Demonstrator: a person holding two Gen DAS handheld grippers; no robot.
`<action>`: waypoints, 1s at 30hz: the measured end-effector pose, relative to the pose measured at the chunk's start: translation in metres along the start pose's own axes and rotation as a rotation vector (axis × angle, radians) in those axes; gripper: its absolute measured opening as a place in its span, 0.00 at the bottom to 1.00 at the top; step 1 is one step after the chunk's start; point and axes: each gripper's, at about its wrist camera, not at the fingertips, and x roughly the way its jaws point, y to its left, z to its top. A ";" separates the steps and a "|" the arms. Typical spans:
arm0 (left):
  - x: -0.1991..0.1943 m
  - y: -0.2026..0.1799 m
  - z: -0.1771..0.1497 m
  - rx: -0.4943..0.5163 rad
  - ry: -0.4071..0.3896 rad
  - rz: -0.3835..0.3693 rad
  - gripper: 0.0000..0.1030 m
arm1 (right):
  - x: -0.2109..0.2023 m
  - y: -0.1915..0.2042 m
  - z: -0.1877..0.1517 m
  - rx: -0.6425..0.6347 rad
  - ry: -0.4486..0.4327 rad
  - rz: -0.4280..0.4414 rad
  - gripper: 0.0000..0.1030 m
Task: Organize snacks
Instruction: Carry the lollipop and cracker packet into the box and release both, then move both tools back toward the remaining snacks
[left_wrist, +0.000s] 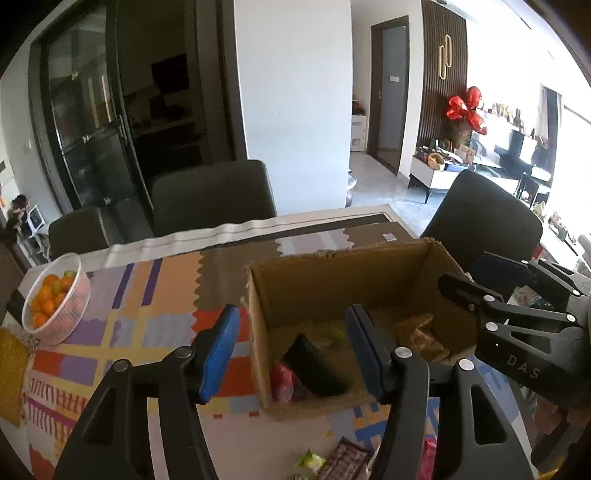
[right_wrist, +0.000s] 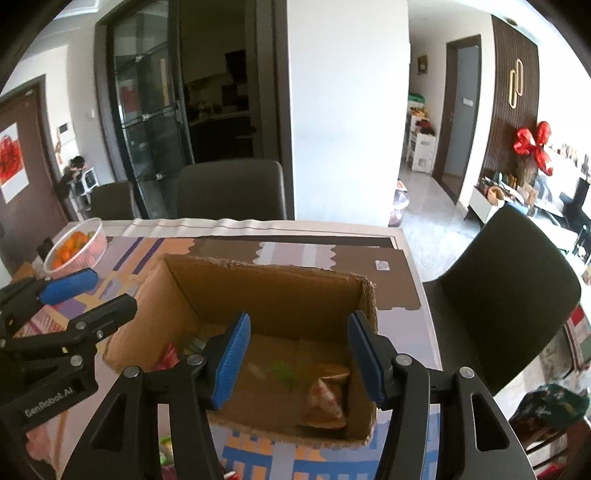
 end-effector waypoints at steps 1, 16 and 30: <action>-0.007 0.001 -0.005 0.002 -0.003 -0.009 0.58 | -0.004 0.002 -0.002 -0.008 -0.005 0.006 0.55; -0.075 0.012 -0.064 0.049 0.002 -0.014 0.59 | -0.062 0.047 -0.044 -0.144 -0.027 0.127 0.55; -0.075 0.012 -0.128 0.092 0.100 -0.045 0.59 | -0.070 0.074 -0.094 -0.243 0.063 0.179 0.55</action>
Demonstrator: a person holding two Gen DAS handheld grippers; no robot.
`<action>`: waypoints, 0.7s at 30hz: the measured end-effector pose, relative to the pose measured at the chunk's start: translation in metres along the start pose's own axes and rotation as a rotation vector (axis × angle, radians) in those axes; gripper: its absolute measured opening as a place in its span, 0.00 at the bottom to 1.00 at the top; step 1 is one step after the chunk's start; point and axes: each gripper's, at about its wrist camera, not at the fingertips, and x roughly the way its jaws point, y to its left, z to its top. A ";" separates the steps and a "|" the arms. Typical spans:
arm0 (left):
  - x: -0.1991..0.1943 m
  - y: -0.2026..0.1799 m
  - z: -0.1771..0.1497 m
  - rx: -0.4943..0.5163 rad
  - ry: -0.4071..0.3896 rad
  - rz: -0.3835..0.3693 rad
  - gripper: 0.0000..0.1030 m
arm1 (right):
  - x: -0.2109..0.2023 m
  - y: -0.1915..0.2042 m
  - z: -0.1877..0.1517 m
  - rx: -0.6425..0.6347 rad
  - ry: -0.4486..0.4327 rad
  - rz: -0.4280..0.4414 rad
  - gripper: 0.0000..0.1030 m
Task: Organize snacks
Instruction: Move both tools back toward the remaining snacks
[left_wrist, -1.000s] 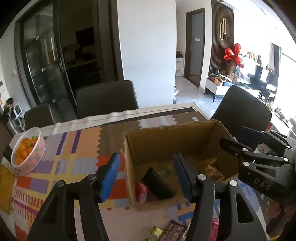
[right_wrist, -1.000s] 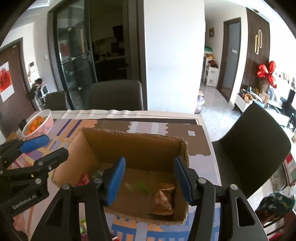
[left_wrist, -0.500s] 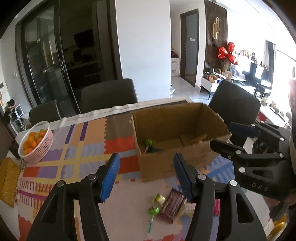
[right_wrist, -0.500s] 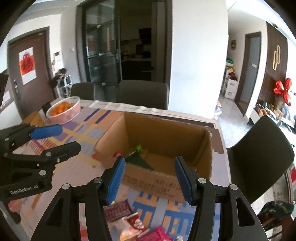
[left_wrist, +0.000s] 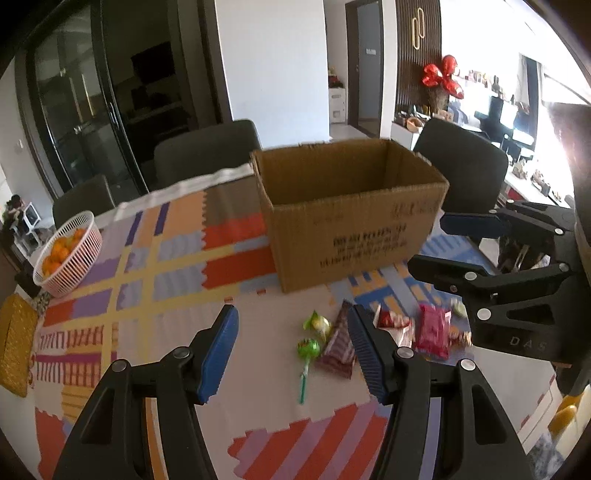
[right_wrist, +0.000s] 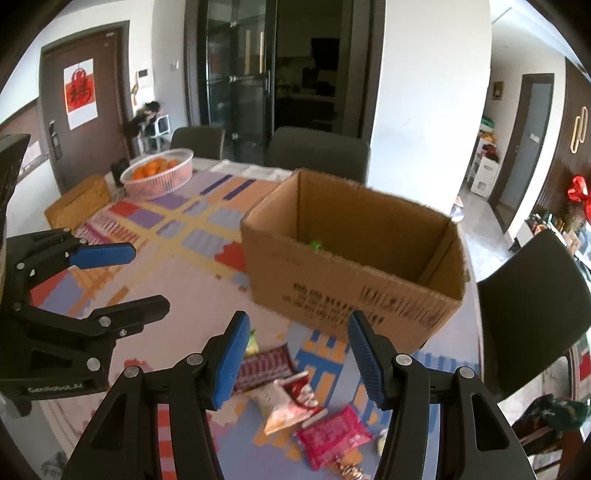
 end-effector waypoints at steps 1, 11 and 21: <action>0.002 0.000 -0.004 0.000 0.008 -0.004 0.59 | 0.002 0.001 -0.002 -0.002 0.011 0.005 0.55; 0.024 0.002 -0.034 -0.017 0.083 -0.027 0.59 | 0.033 0.016 -0.032 -0.026 0.147 0.047 0.55; 0.050 0.001 -0.051 -0.017 0.153 -0.059 0.59 | 0.058 0.022 -0.052 -0.060 0.233 0.044 0.55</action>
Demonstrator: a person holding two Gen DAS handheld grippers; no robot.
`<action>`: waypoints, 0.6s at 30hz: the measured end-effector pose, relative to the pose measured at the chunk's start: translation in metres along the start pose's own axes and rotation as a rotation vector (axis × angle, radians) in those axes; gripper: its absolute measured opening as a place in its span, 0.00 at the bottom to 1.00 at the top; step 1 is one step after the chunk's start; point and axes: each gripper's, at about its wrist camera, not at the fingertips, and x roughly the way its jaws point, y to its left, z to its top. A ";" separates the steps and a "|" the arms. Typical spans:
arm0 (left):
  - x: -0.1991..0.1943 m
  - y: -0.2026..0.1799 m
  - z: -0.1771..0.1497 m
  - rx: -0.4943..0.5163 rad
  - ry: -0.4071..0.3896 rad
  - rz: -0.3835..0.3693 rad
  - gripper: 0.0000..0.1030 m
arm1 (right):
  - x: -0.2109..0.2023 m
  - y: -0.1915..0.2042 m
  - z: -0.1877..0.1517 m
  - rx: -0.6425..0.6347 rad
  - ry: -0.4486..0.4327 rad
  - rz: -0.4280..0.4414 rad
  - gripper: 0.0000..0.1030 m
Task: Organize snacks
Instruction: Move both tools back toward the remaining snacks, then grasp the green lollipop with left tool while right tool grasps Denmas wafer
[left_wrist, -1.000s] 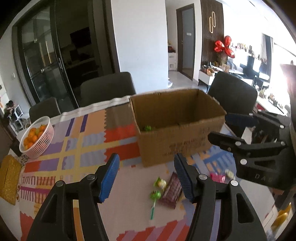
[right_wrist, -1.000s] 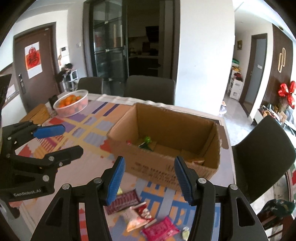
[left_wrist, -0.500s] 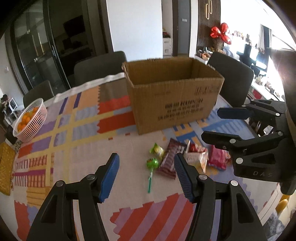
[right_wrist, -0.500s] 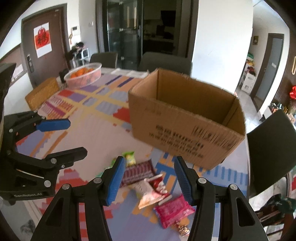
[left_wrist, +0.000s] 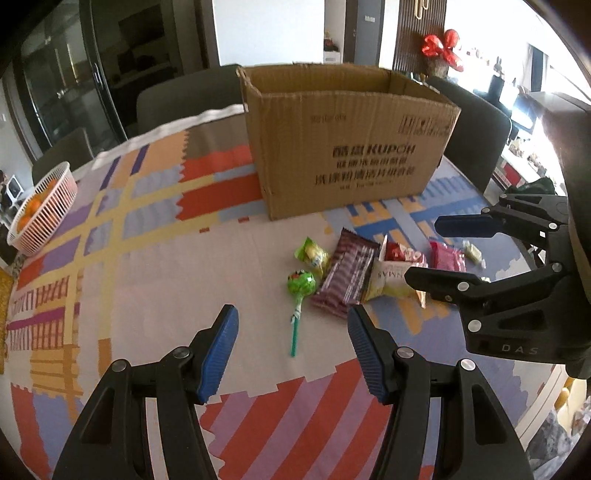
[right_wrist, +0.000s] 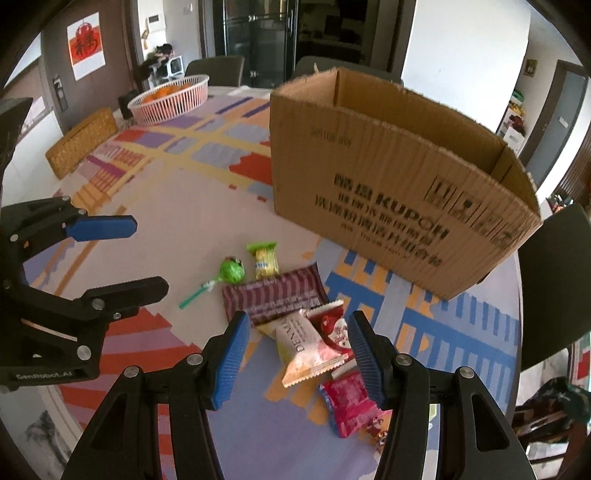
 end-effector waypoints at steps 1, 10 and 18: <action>0.003 0.000 -0.001 0.002 0.008 -0.003 0.59 | 0.004 0.000 -0.002 0.001 0.013 0.002 0.55; 0.034 0.000 0.000 0.013 0.064 -0.039 0.59 | 0.028 -0.001 -0.010 -0.021 0.087 0.000 0.55; 0.062 0.008 0.013 0.002 0.067 -0.042 0.56 | 0.047 -0.005 -0.010 -0.017 0.131 -0.006 0.55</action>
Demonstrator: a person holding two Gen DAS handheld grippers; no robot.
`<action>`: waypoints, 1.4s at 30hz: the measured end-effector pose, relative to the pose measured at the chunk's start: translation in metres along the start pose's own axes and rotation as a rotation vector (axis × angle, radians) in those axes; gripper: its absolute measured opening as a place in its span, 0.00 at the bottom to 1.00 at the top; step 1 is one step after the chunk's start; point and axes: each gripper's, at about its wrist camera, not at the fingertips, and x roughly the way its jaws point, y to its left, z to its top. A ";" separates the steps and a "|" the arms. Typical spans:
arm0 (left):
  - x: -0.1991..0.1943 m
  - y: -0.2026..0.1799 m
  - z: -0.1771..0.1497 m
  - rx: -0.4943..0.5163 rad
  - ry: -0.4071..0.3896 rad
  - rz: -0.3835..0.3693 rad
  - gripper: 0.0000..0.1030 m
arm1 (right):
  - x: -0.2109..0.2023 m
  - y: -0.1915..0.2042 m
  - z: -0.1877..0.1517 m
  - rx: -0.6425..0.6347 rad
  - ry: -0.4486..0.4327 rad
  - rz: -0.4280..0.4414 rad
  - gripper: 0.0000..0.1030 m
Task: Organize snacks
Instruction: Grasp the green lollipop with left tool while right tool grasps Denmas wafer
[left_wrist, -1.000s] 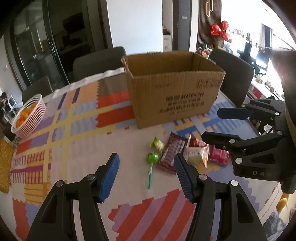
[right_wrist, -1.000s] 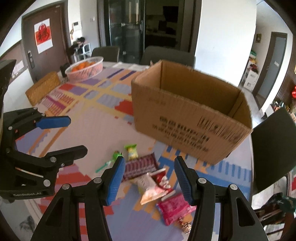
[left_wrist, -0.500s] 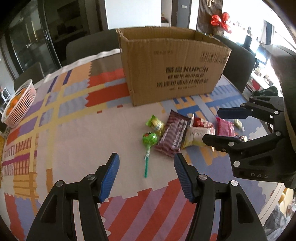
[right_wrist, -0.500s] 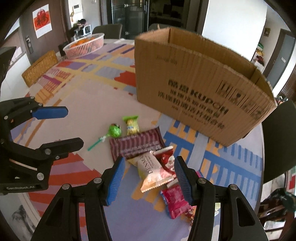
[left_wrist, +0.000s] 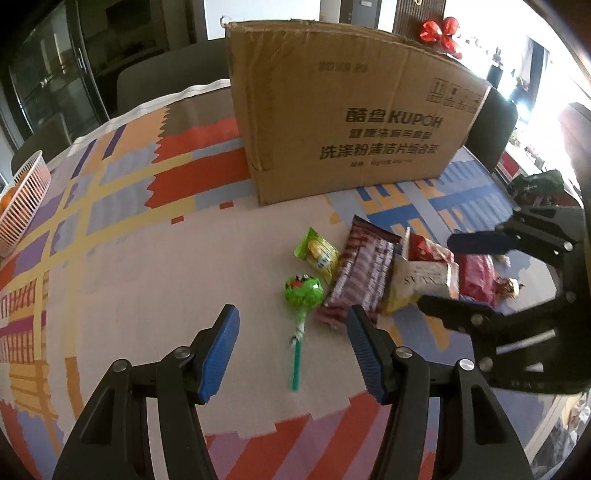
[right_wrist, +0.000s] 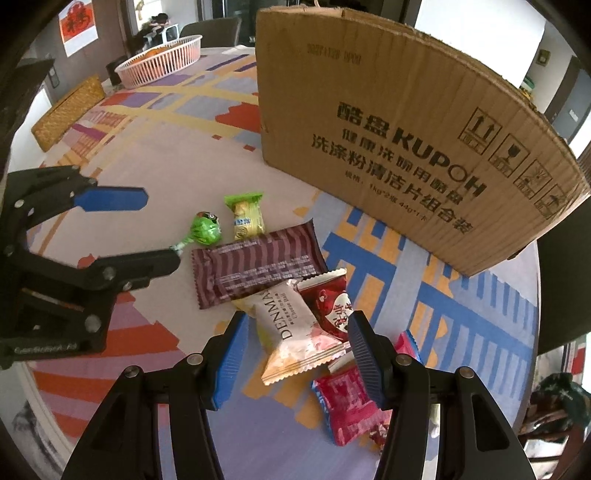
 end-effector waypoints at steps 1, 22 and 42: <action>0.002 0.001 0.001 0.000 0.002 -0.001 0.56 | 0.001 0.000 0.000 0.001 0.003 0.001 0.55; 0.034 -0.003 0.016 -0.028 0.046 -0.057 0.25 | 0.015 0.016 0.008 -0.055 0.000 0.016 0.41; -0.030 -0.022 0.002 -0.039 -0.027 -0.043 0.25 | -0.012 0.004 -0.009 0.020 -0.083 0.058 0.30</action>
